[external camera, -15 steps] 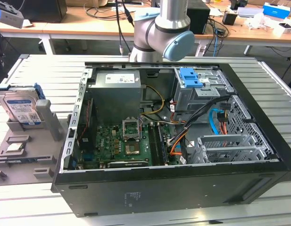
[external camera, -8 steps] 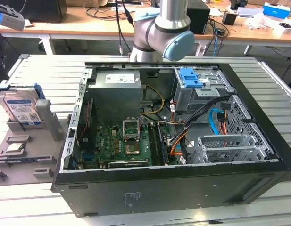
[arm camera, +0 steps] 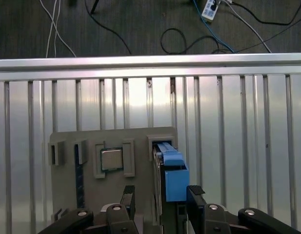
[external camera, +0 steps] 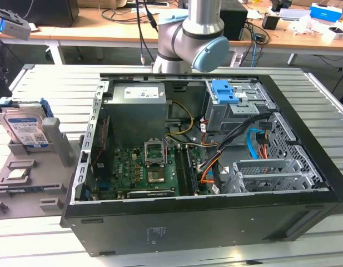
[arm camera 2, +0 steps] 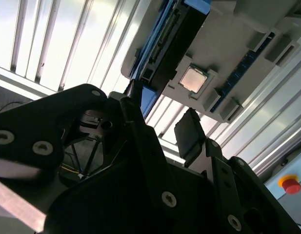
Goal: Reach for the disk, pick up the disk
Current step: 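Pick up the disk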
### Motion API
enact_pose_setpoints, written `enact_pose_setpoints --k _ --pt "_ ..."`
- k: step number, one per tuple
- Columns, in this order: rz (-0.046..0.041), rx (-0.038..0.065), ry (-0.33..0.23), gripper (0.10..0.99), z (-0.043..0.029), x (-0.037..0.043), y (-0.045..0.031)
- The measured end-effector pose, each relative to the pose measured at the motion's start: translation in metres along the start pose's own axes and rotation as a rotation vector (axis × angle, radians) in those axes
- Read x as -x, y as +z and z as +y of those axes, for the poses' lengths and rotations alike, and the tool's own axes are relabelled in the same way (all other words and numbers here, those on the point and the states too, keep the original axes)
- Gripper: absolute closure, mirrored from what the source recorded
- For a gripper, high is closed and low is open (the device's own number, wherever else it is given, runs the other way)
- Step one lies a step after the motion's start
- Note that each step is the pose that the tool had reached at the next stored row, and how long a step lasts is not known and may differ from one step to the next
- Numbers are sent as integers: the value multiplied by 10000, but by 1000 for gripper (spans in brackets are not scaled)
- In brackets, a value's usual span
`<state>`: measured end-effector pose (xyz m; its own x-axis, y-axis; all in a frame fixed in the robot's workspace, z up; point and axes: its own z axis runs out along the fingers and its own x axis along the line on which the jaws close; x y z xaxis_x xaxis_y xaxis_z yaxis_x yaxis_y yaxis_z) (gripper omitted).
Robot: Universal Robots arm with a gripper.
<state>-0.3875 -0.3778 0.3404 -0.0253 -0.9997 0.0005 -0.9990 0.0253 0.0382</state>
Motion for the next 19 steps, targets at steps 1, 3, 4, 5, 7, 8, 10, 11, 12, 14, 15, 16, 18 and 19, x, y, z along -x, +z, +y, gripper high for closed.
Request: enact_pose_setpoints --k 1,3,4,5,7,8,10,11,12,14,15,16,18,19 --pt "-1 0 1 541 0 0 7" --pt "0 0 0 541 -1 0 26" --pt "0 0 0 541 -1 0 37" --pt "0 1 0 541 -2 0 45" --pt "1 1 -3 541 -2 3 68" --pt "1 0 -20 541 -2 10 70" --pt "2 0 -42 541 -3 15 60" --pt "1 0 -50 541 -2 20 52" --pt "2 0 -55 541 -2 28 48" --pt "2 -1 -63 541 -2 53 49" --pt "2 0 -72 541 -1 82 52" --pt "2 0 -77 541 -1 92 57" --pt "3 4 -94 541 -2 108 80" --pt "5 8 -102 541 -3 109 93"
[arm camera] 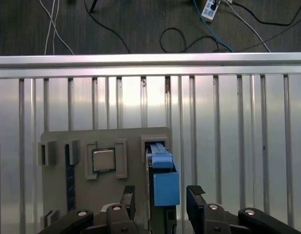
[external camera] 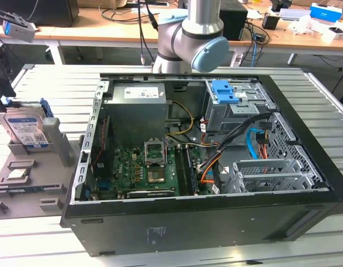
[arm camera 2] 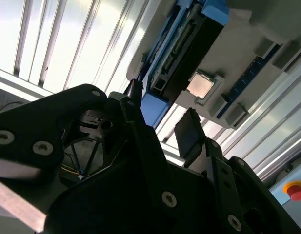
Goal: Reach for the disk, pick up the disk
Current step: 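Pick up the disk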
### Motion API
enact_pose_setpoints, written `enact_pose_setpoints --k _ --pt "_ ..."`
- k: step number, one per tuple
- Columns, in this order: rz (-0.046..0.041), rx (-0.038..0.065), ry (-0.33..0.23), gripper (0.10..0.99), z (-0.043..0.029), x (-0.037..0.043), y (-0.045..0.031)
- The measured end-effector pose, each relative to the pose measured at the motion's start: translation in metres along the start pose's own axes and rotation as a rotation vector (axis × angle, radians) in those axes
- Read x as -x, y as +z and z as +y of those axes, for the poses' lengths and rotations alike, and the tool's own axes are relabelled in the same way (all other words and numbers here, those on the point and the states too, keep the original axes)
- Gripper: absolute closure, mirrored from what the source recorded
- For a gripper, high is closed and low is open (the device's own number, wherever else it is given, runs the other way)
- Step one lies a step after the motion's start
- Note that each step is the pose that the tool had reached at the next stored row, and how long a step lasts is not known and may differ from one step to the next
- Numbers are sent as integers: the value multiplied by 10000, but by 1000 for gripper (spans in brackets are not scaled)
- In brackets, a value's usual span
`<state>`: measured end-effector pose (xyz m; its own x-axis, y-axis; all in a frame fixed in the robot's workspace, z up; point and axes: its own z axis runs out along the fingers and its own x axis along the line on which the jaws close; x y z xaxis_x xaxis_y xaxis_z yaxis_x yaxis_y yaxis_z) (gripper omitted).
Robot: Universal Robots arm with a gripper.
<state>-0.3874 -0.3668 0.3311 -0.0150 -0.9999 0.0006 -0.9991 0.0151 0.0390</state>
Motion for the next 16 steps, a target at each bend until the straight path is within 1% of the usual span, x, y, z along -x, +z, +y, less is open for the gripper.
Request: enact_pose_setpoints --k 3,16 --pt "2 13 -60 541 -2 1 55" --pt "16 14 -435 541 -10 4 274"
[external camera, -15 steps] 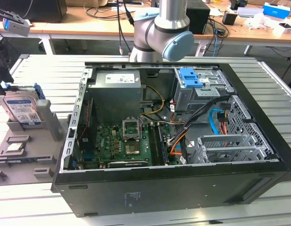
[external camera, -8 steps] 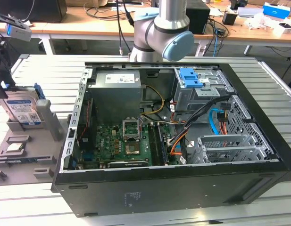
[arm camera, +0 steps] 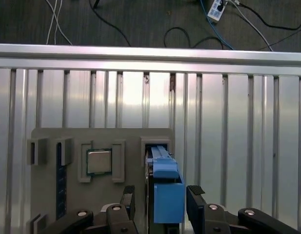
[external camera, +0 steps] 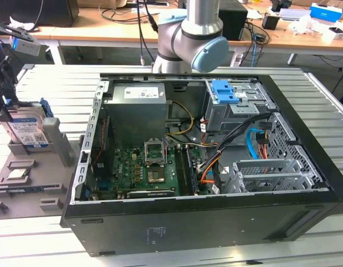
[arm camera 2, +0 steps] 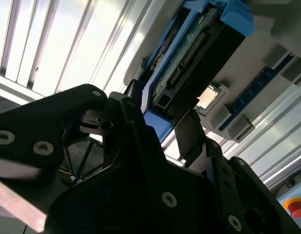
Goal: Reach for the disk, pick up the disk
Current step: 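Pick up the disk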
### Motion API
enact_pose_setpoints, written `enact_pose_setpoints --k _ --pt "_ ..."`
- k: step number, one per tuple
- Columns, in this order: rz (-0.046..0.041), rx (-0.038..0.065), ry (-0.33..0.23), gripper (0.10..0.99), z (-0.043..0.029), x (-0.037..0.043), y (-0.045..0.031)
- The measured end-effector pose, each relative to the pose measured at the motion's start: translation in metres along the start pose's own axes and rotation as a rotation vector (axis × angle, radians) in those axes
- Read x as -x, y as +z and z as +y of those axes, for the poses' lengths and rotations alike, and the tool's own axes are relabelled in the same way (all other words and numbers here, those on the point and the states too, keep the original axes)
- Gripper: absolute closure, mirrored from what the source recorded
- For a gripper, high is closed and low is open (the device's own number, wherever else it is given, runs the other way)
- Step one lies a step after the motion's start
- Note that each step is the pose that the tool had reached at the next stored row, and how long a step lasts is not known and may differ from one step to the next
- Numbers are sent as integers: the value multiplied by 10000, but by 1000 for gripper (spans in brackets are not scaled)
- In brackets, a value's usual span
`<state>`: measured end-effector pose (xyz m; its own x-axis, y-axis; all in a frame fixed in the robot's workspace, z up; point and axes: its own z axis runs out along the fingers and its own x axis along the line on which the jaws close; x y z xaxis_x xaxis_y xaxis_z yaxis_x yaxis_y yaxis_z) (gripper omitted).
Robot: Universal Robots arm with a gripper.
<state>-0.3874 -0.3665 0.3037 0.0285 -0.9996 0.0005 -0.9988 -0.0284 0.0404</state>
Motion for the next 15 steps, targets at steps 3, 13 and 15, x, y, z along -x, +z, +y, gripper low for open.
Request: enact_pose_setpoints --k 3,13,15 --pt "1 -1 -30 541 -2 0 61" --pt "4 3 -68 541 -6 0 150" --pt "3 1 -69 541 -6 0 151"
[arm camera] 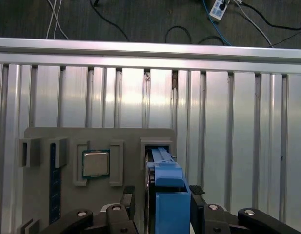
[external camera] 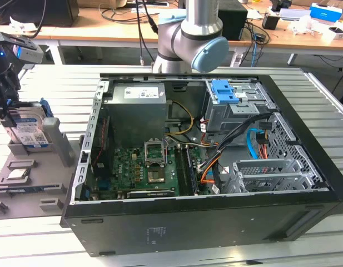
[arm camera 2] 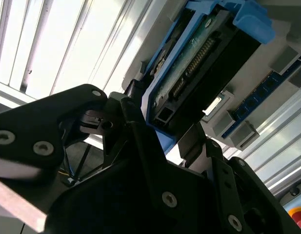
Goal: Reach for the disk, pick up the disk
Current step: 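Pick up the disk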
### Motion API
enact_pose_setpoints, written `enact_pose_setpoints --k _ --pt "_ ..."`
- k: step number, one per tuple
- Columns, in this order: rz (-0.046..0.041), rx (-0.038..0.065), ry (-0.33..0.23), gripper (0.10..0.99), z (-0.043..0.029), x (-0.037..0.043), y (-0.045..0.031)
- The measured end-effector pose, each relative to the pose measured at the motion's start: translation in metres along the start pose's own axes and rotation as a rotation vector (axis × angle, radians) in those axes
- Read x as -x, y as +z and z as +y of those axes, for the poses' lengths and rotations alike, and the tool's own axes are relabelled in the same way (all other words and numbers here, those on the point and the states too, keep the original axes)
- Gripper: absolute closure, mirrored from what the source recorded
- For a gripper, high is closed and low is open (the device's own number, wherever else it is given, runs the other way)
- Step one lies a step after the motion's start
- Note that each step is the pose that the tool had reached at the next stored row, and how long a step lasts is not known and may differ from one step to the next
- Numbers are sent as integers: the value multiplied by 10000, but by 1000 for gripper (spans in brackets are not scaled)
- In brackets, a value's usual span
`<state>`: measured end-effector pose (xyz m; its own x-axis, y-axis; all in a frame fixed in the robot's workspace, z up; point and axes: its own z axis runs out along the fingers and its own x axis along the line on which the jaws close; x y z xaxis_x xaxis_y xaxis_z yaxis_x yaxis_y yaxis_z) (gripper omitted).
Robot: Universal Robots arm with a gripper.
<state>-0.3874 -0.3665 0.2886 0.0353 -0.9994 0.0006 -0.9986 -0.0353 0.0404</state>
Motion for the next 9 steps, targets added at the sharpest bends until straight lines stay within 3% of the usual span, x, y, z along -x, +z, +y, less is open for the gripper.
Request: enact_pose_setpoints --k 4,6,9 --pt "0 0 0 561 0 0 1" --pt "0 0 1 686 0 0 1" --pt "0 0 0 722 0 0 1"
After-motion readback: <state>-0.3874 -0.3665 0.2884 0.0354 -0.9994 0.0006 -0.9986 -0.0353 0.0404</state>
